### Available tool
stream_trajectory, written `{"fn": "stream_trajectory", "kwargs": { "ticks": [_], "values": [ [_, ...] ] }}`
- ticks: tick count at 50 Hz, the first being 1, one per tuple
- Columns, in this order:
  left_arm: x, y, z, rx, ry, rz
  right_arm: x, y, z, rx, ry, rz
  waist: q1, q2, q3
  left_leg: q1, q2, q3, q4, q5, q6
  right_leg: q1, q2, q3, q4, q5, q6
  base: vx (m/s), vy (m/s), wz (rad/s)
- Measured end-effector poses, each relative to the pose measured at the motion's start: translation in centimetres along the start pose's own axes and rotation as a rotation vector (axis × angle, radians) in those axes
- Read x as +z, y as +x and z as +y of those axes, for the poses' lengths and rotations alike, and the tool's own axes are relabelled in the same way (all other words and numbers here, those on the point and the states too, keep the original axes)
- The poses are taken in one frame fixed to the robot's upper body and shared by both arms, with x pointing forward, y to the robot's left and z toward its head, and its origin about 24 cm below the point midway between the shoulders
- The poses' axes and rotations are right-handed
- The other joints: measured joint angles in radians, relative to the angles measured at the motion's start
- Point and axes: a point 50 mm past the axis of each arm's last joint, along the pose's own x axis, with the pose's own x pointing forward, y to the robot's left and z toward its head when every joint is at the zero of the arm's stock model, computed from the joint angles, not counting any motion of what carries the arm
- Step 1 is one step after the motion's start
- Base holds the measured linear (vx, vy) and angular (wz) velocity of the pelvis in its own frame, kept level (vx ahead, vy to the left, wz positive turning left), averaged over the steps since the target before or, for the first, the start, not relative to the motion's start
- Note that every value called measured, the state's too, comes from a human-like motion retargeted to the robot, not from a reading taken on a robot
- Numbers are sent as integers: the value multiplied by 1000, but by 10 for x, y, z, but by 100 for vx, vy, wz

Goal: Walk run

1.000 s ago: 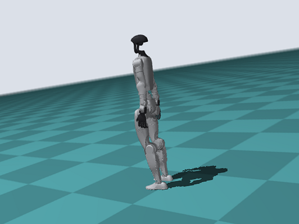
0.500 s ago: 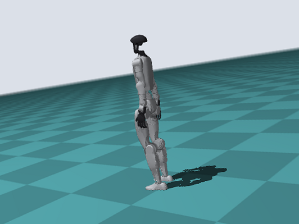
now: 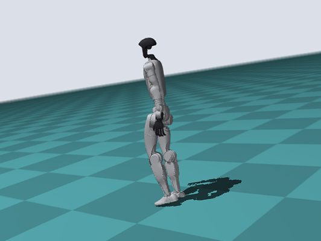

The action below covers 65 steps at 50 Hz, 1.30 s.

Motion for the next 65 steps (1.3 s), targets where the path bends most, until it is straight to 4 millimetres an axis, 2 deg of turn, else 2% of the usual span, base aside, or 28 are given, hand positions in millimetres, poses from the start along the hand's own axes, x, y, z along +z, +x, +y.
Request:
{"fn": "stream_trajectory", "kwargs": {
  "ticks": [9, 13, 17, 23, 27, 30, 32, 35, 37, 40, 42, 45, 50, 53, 57, 60, 63, 65],
  "values": [
    [-18, -5, -3, 0, -16, 63, 54, 5, -2, 9, 27, -144, 60, 9, 29, -65, -28, -42, -176, 34, -24, 56, 55, 19, -37, -3, -5, 14, -6, -19],
    [-17, -4, -3, -2, -14, 59, 68, 5, -2, 11, 25, -184, 67, 23, 41, -89, -36, -62, -241, 44, -30, 97, 75, 10, -48, -18, 0, 26, 0, 1],
    [-13, -3, -4, -5, -13, 49, 70, 5, -1, 11, 37, -194, 61, 28, 41, -100, -39, -51, -257, 47, -26, 140, 83, -4, -61, -33, 8, 34, 5, 9],
    [-12, -3, -10, -21, -13, 43, 50, 4, -5, -3, 23, -143, 72, 30, 22, -57, -37, -28, -231, 73, 4, 201, 68, 7, -63, -57, 35, 47, 14, -15],
    [-4, 0, -9, -24, -16, 33, 32, 2, -8, -9, 7, -93, 78, 26, 0, -51, -42, -8, -168, 39, 32, 212, 36, 19, -14, -54, 77, 51, 18, -22],
    [6, 2, -8, -18, -11, 14, 15, 0, -12, -21, -8, -58, 83, 36, -15, -21, -50, 4, -158, -5, 71, 204, 21, 32, 63, -1, 108, 45, 18, -18],
    [13, 4, -8, -17, -9, -5, 5, -1, -13, -29, -29, -31, 67, 56, -28, 4, -42, -3, -164, -28, 88, 182, 26, 46, 145, 74, 121, 42, 12, -7],
    [26, 7, -4, -3, 0, -40, -8, -3, -12, -46, -56, 0, 34, 102, -44, 41, -3, -21, -173, -58, 101, 111, 39, 42, 330, 208, 114, 45, 7, -9],
    [37, 9, 2, 10, 14, -69, -13, -4, -11, -53, -65, 9, 21, 130, -46, 64, 29, -21, -183, -72, 109, 30, 32, 16, 502, 255, 102, 32, -1, -33],
    [58, 11, 15, 23, 46, -120, -21, -5, -10, -54, -72, 22, 12, 137, -53, 83, 47, -3, -202, -85, 116, -119, 11, 19, 723, 210, 97, 29, -3, -37],
    [73, 12, 23, 33, 74, -158, -28, -7, -8, -51, -67, 38, 0, 129, -54, 99, 41, -1, -217, -88, 119, -195, 1, 25, 761, 187, 116, 30, -5, -4],
    [94, 13, 34, 55, 101, -222, -39, -9, -6, -48, -56, 63, -30, 121, -49, 128, 31, -11, -232, -95, 128, -269, -33, -26, 705, 155, 111, 36, -6, 20],
    [127, 10, 47, 97, 71, -329, -54, -13, -7, -27, -64, 113, -86, 87, -35, 196, -8, -28, -252, -132, 144, -325, -65, -71, 391, 135, 95, 34, -9, 25],
    [138, 9, 51, 109, 48, -374, -64, -16, -6, -28, -71, 157, -105, 57, -37, 242, -33, -28, -263, -161, 148, -354, -56, -35, 217, 128, 106, 45, -18, 9],
    [138, 8, 51, 110, 47, -383, -73, -19, -3, -31, -53, 189, -132, 51, -43, 301, -27, -39, -268, -196, 143, -369, -43, -28, 75, 140, 118, 40, -17, 13],
    [133, 9, 50, 107, 57, -365, -75, -19, -2, -29, -36, 196, -145, 50, -50, 339, -14, -50, -259, -223, 135, -366, -32, 3, 61, 161, 110, 63, -29, 23],
    [118, 11, 43, 89, 62, -322, -80, -21, -4, -33, -35, 207, -164, 48, -62, 378, -1, -73, -235, -230, 124, -337, -40, -35, 89, 216, 98, 68, -31, 40],
    [105, 12, 37, 71, 63, -282, -83, -23, -5, -36, -34, 219, -155, 46, -81, 389, 9, -69, -210, -206, 117, -330, -44, -39, 126, 222, 67, 62, -22, 15]
  ]
}}
